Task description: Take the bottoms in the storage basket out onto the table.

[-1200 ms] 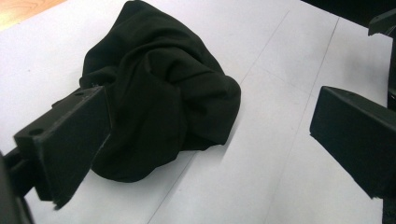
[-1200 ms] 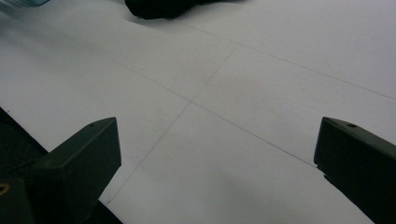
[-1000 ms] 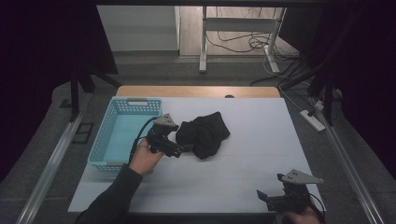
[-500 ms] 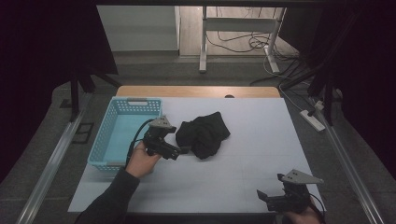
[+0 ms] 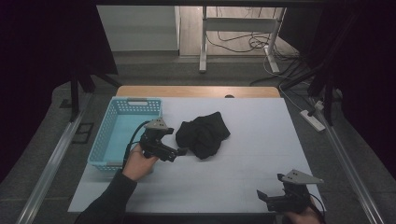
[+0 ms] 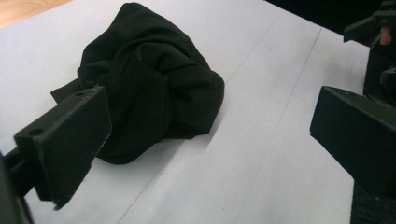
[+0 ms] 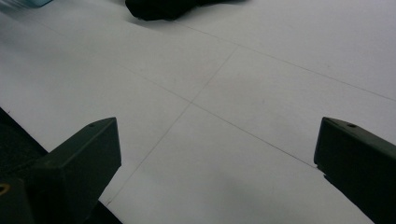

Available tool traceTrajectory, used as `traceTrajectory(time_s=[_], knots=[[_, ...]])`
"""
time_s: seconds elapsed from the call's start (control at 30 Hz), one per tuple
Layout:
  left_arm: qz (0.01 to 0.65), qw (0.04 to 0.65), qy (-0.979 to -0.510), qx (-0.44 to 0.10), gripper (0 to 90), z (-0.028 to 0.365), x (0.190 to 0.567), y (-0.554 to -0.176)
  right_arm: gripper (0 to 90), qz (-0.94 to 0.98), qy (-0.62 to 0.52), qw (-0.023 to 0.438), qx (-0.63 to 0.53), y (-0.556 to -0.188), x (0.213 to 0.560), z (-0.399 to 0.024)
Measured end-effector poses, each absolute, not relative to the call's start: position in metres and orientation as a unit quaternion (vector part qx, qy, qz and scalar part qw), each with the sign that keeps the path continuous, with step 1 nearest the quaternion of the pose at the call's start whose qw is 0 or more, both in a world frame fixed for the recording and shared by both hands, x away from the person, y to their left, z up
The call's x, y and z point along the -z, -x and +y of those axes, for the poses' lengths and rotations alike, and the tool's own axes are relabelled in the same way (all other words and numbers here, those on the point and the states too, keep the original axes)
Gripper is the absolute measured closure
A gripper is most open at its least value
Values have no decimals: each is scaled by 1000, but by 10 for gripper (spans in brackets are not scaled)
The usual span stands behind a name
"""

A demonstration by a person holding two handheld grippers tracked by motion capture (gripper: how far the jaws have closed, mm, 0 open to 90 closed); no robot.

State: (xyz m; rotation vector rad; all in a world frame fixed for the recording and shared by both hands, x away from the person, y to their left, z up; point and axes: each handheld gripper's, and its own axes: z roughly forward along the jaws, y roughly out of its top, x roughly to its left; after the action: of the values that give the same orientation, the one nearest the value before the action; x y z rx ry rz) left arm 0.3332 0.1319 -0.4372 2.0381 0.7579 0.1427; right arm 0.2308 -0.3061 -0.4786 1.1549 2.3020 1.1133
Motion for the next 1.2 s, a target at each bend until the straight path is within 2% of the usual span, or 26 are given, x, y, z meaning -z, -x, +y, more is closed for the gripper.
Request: traceTrajectory(time_s=[1.2], knots=[[322,467,-821,-67,1,153,438,-305,11,815,-398,166,-386,-231,479,-304]])
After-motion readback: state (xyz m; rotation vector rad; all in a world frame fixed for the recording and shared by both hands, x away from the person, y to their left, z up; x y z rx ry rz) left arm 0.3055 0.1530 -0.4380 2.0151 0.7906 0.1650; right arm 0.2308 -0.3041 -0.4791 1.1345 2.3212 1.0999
